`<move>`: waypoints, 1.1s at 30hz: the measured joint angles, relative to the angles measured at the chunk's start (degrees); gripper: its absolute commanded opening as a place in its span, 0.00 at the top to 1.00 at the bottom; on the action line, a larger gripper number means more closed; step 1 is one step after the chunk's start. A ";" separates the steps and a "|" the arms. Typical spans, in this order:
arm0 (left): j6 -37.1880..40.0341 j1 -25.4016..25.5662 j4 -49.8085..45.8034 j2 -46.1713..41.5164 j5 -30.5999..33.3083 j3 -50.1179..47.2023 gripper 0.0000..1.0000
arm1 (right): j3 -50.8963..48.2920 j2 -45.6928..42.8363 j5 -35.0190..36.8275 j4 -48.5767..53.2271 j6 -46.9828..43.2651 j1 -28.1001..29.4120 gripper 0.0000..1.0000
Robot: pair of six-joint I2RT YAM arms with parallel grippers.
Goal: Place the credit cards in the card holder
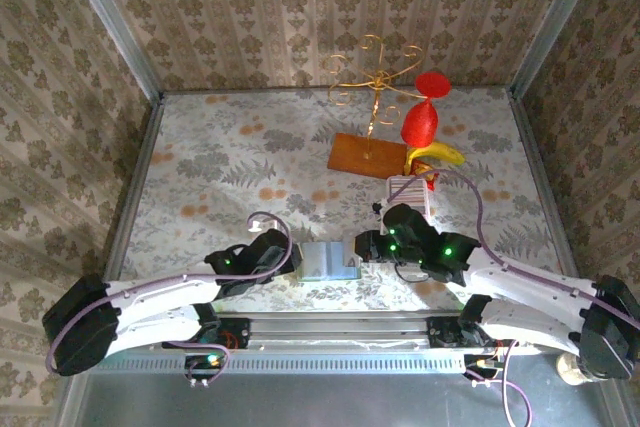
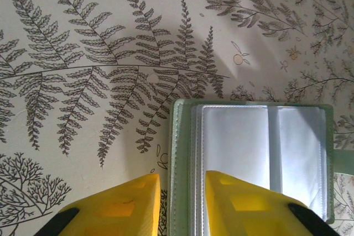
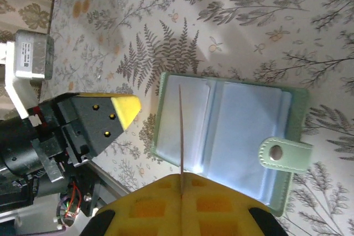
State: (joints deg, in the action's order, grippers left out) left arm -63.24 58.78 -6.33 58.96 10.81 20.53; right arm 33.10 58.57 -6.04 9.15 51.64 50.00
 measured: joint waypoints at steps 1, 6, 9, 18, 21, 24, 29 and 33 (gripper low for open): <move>-0.13 0.00 0.02 0.44 0.00 0.13 0.72 | 0.00 0.70 0.00 -0.81 0.46 0.15 1.00; -0.66 0.00 0.35 1.46 0.15 0.46 0.71 | 0.00 3.98 -0.02 -3.61 1.77 0.17 1.00; -1.05 -0.07 0.37 1.46 0.26 0.46 0.68 | 0.00 6.12 -0.04 -5.22 2.38 0.17 1.00; -1.29 -1.14 0.44 1.46 0.13 0.46 0.66 | 0.17 13.16 -1.60 -7.80 2.67 0.76 1.00; -1.29 -1.14 1.09 2.08 -0.50 0.46 0.66 | 0.28 14.36 -2.05 -8.63 2.82 1.09 1.00; -1.25 -1.14 2.25 3.93 -1.42 0.50 0.66 | 0.28 15.39 -2.27 -9.79 3.28 1.29 1.00; -0.85 -1.14 2.78 7.34 -3.06 1.64 0.66 | 0.28 17.38 -2.29 -12.24 4.59 1.33 1.00; -0.55 -1.14 3.56 8.57 -3.74 2.49 0.66 | 0.28 18.95 -2.34 -13.62 5.70 1.44 1.00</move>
State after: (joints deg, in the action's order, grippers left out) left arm -63.79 57.65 -2.76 67.53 7.07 23.03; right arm 33.39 77.52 -8.38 -4.47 57.34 51.44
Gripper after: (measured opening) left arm 0.337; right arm 0.044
